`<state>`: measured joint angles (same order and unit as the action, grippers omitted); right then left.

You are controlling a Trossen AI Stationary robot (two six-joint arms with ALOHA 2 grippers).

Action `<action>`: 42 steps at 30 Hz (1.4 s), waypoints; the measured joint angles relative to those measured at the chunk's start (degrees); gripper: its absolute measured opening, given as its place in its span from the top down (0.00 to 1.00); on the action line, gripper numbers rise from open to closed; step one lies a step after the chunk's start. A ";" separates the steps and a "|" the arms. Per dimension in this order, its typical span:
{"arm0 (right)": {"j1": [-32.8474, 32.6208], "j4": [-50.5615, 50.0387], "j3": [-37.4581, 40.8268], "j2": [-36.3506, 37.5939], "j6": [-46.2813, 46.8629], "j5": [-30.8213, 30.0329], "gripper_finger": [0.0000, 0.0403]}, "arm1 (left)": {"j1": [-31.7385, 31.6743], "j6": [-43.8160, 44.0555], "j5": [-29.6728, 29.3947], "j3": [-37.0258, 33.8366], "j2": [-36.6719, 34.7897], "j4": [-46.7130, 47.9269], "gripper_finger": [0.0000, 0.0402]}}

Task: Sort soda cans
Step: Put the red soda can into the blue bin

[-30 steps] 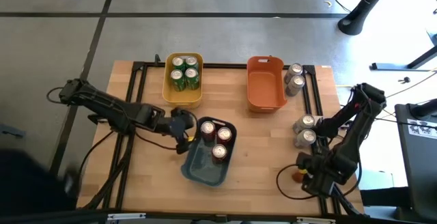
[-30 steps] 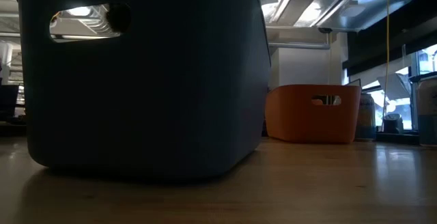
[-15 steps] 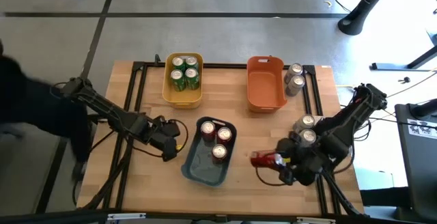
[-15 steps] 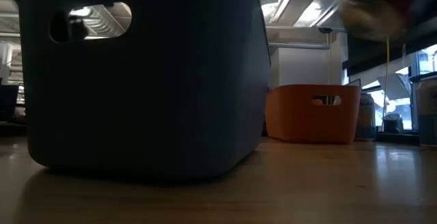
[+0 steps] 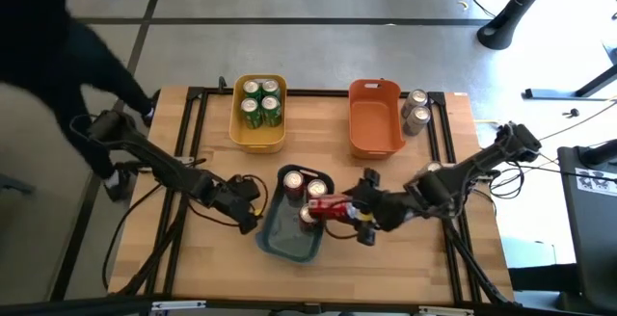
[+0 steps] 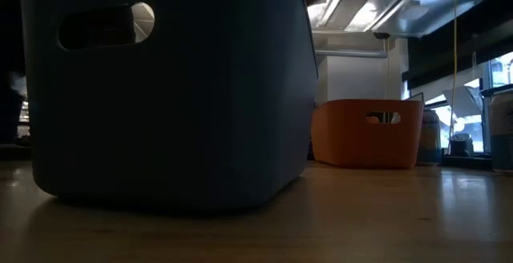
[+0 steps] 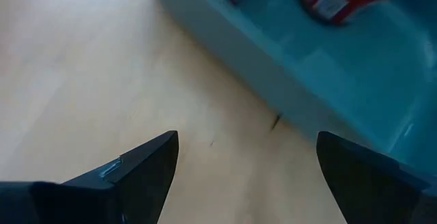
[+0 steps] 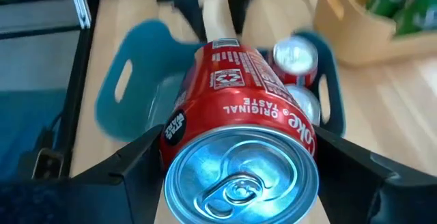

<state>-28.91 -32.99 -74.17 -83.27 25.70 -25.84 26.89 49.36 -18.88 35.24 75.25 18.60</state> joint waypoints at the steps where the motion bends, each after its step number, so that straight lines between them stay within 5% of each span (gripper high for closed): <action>1: 0.70 1.69 0.00 -0.39 -1.44 0.39 0.28 | -0.22 -0.72 0.02 -0.45 0.74 -2.58 0.17; 13: 5.94 11.99 -2.42 -7.40 -11.51 8.90 0.28 | -1.99 -4.96 0.29 -1.13 8.28 -15.98 0.17; 26: 10.98 -19.33 -34.60 -28.39 -15.20 14.31 0.28 | 2.27 4.09 2.41 -1.06 -5.62 4.79 0.17; 32: 12.98 -20.69 -37.30 -34.05 -13.62 18.31 0.28 | 3.52 8.84 -4.31 -1.06 -11.48 13.37 0.17; 42: 14.01 -20.63 -37.35 -38.11 -11.72 19.65 0.28 | 3.39 6.84 -8.61 -1.06 -12.03 11.24 0.17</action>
<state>-14.90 -53.61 -111.53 -121.39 13.98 -6.19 30.28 56.20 -27.49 34.17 63.22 29.84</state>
